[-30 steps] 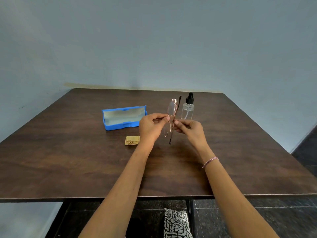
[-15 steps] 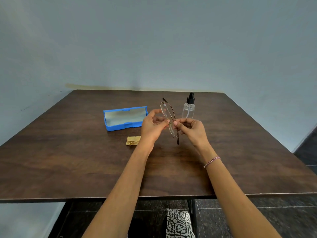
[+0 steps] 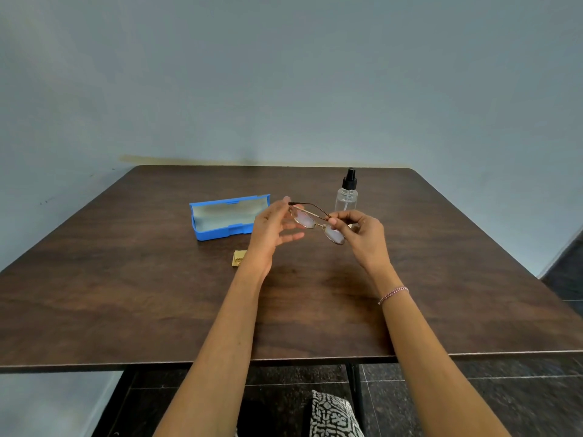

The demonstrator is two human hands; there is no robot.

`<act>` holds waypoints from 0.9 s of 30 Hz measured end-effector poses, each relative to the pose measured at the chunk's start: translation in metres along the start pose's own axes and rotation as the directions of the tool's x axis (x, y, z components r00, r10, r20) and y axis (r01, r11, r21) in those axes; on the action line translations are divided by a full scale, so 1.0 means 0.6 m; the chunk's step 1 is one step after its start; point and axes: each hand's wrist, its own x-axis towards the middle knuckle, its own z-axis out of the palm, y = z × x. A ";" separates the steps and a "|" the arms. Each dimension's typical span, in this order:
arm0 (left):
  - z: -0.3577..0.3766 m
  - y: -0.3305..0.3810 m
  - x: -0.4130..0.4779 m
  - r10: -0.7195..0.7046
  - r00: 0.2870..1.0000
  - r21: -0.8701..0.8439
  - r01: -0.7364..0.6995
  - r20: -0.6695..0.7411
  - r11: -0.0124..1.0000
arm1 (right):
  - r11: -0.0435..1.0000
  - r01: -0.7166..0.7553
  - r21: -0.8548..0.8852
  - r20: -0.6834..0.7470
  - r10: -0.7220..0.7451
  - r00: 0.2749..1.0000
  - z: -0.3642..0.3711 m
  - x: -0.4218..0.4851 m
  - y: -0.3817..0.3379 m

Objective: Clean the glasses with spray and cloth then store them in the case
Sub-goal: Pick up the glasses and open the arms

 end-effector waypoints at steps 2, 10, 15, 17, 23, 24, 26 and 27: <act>-0.002 -0.004 0.002 0.030 1.000 0.108 -0.030 0.000 0.994 | 0.999 0.006 -0.045 -0.024 -0.007 1.000 -0.002 0.000 0.002; -0.006 -0.014 0.009 0.084 0.996 0.319 -0.067 -0.039 0.945 | 0.999 0.039 0.018 -0.133 -0.037 0.990 -0.012 0.001 -0.003; -0.008 -0.018 0.014 0.085 0.996 0.381 -0.076 -0.007 0.921 | 0.956 -0.050 0.291 -0.202 0.112 0.973 -0.021 0.000 -0.010; -0.008 -0.017 0.015 0.063 0.998 0.344 -0.050 -0.027 0.938 | 0.906 -0.056 0.420 -0.233 0.167 0.958 -0.026 0.002 -0.014; -0.009 -0.014 0.014 0.017 1.000 0.058 -0.017 0.004 0.998 | 0.841 -0.073 0.536 -0.192 0.206 0.960 -0.029 0.002 -0.009; -0.012 -0.013 0.013 0.010 1.000 0.010 -0.010 0.018 1.000 | 0.831 -0.073 0.551 -0.195 0.213 0.957 -0.030 0.002 -0.008; -0.015 -0.011 0.012 -0.004 0.998 -0.112 0.011 0.061 0.994 | 0.815 -0.068 0.575 -0.202 0.222 0.954 -0.032 0.003 -0.007; -0.016 -0.009 0.011 -0.010 0.996 -0.172 0.025 0.083 0.985 | 0.812 -0.065 0.579 -0.204 0.222 0.953 -0.031 0.004 -0.007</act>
